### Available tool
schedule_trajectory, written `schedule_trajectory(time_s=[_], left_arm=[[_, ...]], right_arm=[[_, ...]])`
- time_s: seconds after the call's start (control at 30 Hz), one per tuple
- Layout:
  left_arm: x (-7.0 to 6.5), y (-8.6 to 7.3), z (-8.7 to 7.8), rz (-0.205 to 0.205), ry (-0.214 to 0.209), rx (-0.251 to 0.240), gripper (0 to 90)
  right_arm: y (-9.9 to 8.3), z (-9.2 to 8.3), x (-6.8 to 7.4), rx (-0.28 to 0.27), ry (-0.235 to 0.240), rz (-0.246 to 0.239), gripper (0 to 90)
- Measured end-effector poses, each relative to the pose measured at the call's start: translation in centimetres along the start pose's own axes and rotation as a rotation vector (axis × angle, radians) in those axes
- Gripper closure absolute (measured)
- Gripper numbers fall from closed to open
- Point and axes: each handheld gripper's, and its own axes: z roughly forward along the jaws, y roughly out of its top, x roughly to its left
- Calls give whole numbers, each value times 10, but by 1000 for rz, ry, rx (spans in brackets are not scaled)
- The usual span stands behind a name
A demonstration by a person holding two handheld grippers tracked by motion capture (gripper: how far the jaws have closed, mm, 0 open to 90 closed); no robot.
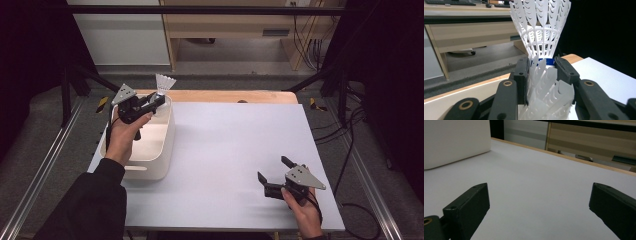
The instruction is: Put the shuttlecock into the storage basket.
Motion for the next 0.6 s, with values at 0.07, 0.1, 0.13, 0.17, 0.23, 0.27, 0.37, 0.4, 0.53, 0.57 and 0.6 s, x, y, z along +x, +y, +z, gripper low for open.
schedule_trajectory(time_s=[0.07,0.1,0.13,0.17,0.23,0.27,0.37,0.4,0.53,0.57,0.6], left_arm=[[0,-1,1,-1,-1,3,647],[0,-1,1,-2,0,1,647],[1,-2,1,-5,0,1,647],[1,-2,1,-5,1,2,647],[2,-4,2,-11,0,5,647],[2,-5,2,-13,1,5,647],[4,-6,2,-21,-1,7,647],[4,-7,2,-21,0,7,647],[6,-8,2,-24,6,12,647],[6,-9,2,-25,6,13,648],[7,-10,2,-26,7,14,647]], right_arm=[[0,0,1,0,5,-3,32],[0,0,1,1,5,-3,32],[0,0,1,1,6,-4,32],[0,0,1,1,6,-3,32],[0,0,1,-1,5,-3,32],[0,0,0,-3,4,-2,32],[0,0,0,-4,2,-1,32],[0,0,0,-4,2,-2,32],[0,0,0,-3,2,-3,32],[0,0,0,-2,2,-3,32],[0,0,0,-2,3,-2,32]])
